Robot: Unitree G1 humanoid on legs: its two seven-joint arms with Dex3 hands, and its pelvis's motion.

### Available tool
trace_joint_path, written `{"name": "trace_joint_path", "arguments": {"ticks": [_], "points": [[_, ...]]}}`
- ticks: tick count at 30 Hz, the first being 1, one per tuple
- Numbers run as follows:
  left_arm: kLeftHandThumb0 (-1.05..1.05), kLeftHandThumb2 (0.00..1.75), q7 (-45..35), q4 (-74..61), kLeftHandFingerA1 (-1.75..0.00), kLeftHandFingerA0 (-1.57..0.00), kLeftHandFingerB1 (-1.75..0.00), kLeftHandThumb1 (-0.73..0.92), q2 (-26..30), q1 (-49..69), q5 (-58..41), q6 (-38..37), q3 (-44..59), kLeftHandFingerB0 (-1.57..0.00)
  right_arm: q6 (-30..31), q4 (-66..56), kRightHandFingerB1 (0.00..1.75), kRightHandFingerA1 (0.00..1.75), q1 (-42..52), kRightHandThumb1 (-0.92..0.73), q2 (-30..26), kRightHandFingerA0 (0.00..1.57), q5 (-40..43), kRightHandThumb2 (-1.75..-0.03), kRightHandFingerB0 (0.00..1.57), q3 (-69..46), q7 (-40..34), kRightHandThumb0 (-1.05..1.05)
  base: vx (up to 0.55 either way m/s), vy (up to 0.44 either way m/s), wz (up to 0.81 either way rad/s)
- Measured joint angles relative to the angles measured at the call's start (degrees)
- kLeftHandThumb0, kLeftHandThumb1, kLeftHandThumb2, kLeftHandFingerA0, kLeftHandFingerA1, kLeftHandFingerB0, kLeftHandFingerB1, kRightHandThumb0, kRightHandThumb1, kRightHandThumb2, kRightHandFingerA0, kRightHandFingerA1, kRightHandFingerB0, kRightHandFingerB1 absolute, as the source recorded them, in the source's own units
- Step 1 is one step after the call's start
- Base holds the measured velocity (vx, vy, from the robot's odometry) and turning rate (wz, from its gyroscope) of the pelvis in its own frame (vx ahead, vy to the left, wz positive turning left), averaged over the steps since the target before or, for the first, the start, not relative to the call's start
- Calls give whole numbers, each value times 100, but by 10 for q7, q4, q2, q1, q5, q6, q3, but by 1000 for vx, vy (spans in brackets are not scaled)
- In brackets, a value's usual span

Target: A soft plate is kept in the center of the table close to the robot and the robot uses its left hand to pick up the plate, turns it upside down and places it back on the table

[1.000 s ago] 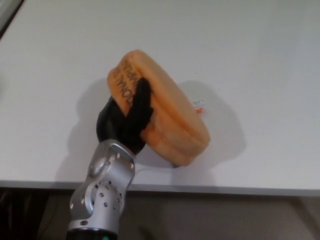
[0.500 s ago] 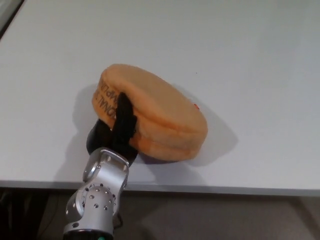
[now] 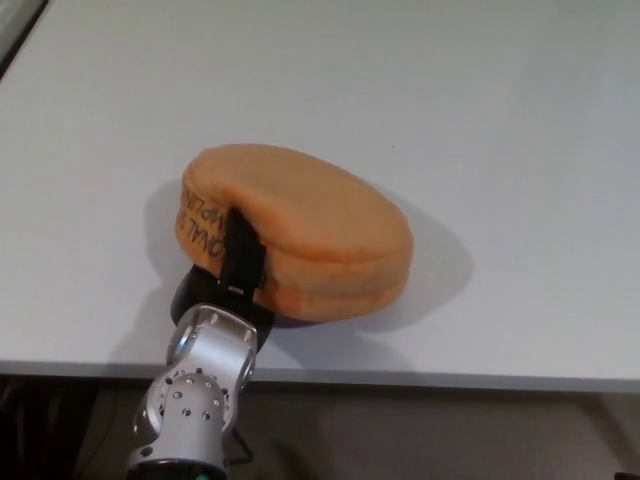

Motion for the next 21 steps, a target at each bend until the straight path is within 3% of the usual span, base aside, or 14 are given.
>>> {"name": "trace_joint_path", "arguments": {"ticks": [5,6,7,8,9,10,12,13,15,16,17,18,19,21], "points": [[-39,95,17,5,-142,-123,-98,59,-1,-1,-15,0,-6,-73,2,-2,36,48,-3,-84,0,48,0,-65,32,0,-3,-70,0,0,0],[-33,69,19,5,-175,-99,-78,72,-1,-1,-18,0,-8,-58,2,-2,36,47,-3,-84,0,48,0,-65,32,0,-3,-69,0,0,0],[-33,62,21,5,-175,-101,-87,74,-1,-2,-20,0,-10,-62,2,-2,51,58,-3,-67,0,42,0,-102,26,0,-3,-68,0,0,0],[-33,62,24,5,-175,-101,-87,74,-2,-1,-24,0,-13,-62,2,-2,51,58,-3,-67,0,42,-1,-102,26,0,-3,-68,0,0,0],[-33,61,27,5,-175,-101,-84,74,-2,0,-27,1,-16,-61,3,-2,36,47,-2,-85,0,48,-1,-65,32,0,-3,-70,0,0,0],[-32,68,30,5,-175,-98,-67,71,-3,0,-29,1,-21,-46,3,-2,36,47,-2,-84,0,48,-2,-65,32,0,-4,-71,0,0,0],[-33,68,37,5,-175,-98,-78,71,-4,-1,-35,3,-29,-54,3,-2,37,48,-3,-83,0,48,-3,-66,31,0,-4,-73,0,0,0],[-40,96,39,5,-141,-122,-95,59,-5,-1,-38,3,-32,-71,3,-2,38,48,-3,-84,0,48,-3,-65,32,0,-5,-73,0,0,0],[-41,96,44,6,-141,-122,-96,60,-6,-4,-42,4,-39,-71,4,-2,37,48,-4,-84,0,48,-3,-65,32,1,-5,-73,0,0,0],[-36,69,47,7,-175,-100,-82,72,-6,-5,-44,4,-43,-53,5,-3,38,49,-4,-84,0,47,-4,-65,32,1,-5,-70,0,0,0],[-36,62,49,7,-175,-99,-101,74,-7,-4,-46,4,-49,-60,6,-3,39,49,-4,-84,0,47,-5,-65,33,2,-5,-65,0,0,0],[-36,62,51,6,-175,-99,-101,74,-8,-4,-48,4,-55,-60,7,-4,39,49,-5,-84,0,47,-5,-65,33,3,-5,-65,0,0,0],[-43,93,52,6,-143,-123,-101,56,-9,-5,-50,4,-60,-71,9,-5,39,50,-6,-85,0,48,-5,-65,32,4,-5,-60,0,0,0],[-48,92,53,6,-147,-125,-107,56,-10,-6,-52,5,-69,-67,11,-6,41,51,-7,-85,0,49,-5,-65,32,5,-6,-52,0,0,0]]}}
